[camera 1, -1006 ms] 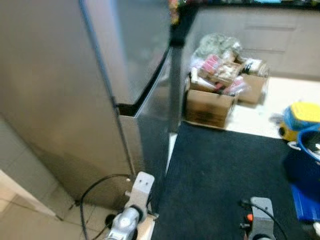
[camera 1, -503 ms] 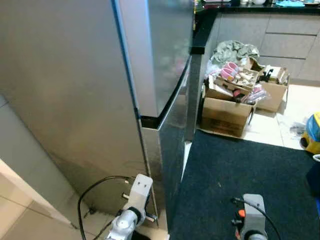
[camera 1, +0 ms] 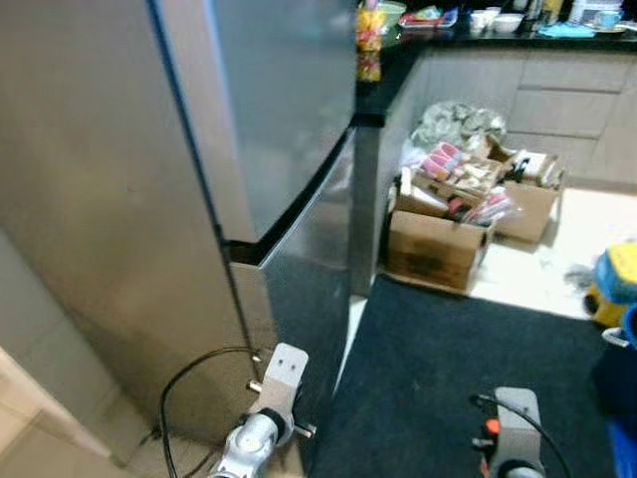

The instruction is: Restocking fridge

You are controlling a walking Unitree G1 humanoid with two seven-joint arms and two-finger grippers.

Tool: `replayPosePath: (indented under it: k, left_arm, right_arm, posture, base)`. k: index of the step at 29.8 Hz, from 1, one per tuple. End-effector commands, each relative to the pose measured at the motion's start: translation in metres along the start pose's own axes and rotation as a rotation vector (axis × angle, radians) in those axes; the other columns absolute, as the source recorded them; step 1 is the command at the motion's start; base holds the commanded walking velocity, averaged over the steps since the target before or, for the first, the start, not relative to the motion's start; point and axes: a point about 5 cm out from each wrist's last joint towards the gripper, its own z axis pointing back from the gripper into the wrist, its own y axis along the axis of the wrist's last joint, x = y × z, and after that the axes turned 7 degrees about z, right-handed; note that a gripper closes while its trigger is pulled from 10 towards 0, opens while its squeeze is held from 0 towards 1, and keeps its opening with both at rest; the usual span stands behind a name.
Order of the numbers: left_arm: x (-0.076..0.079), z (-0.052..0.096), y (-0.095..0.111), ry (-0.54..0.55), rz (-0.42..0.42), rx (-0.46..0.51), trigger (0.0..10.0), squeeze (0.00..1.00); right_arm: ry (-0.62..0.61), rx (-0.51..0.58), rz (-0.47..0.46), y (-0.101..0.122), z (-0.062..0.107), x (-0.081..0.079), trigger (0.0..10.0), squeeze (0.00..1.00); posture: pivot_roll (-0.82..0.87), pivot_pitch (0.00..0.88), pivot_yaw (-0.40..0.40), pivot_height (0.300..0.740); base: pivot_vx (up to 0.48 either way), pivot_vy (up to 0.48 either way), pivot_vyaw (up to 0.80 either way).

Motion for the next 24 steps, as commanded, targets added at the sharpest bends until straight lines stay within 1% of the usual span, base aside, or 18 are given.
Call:
replayPosePath:
  k: [1, 5, 11, 17, 19, 21, 24]
  left_arm:
    - [-0.001, 0.001, -0.004, 0.016, 0.004, -0.016, 10.0, 0.0]
    - [-0.006, 0.001, -0.003, 0.067, 0.016, -0.008, 10.0, 0.0]
    - [-0.008, 0.001, -0.002, 0.072, 0.0, -0.007, 10.0, 0.0]
    - [-0.01, 0.003, -0.006, 0.083, -0.007, -0.019, 10.0, 0.0]
    - [-0.011, 0.004, -0.009, 0.095, -0.024, -0.033, 10.0, 0.0]
    - [-0.012, 0.005, -0.01, 0.103, -0.031, -0.035, 10.0, 0.0]
    - [-0.02, 0.007, -0.01, 0.156, -0.052, -0.014, 10.0, 0.0]
  right_arm:
    - [0.008, -0.01, -0.009, -0.003, 0.001, -0.003, 10.0, 0.0]
    - [0.011, -0.01, -0.007, -0.002, 0.001, -0.002, 10.0, 0.0]
    - [0.012, -0.006, -0.005, -0.001, 0.0, -0.002, 10.0, 0.0]
    - [0.019, 0.001, 0.005, 0.0, 0.0, -0.003, 10.0, 0.0]
    - [0.044, 0.028, 0.051, 0.003, 0.0, -0.006, 10.0, 0.0]
    - [0.058, 0.042, 0.069, 0.005, 0.0, -0.008, 10.0, 0.0]
    - [0.118, 0.064, 0.143, 0.007, 0.0, -0.015, 10.0, 0.0]
  posture:
    - [-0.08, 0.02, 0.037, 0.74]
    - [-0.08, 0.023, 0.036, 0.74]
    - [-0.08, 0.026, 0.036, 0.74]
    - [-0.08, 0.027, 0.036, 0.74]
    - [-0.08, 0.027, 0.036, 0.74]
    - [-0.08, 0.027, 0.036, 0.74]
    - [-0.07, 0.03, 0.031, 0.74]
  base:
    - [0.0, 0.0, 0.0]
    - [0.0, 0.0, 0.0]
    - [0.0, 0.0, 0.0]
    - [0.0, 0.0, 0.0]
    - [0.0, 0.0, 0.0]
    - [0.0, 0.0, 0.0]
    - [0.0, 0.0, 0.0]
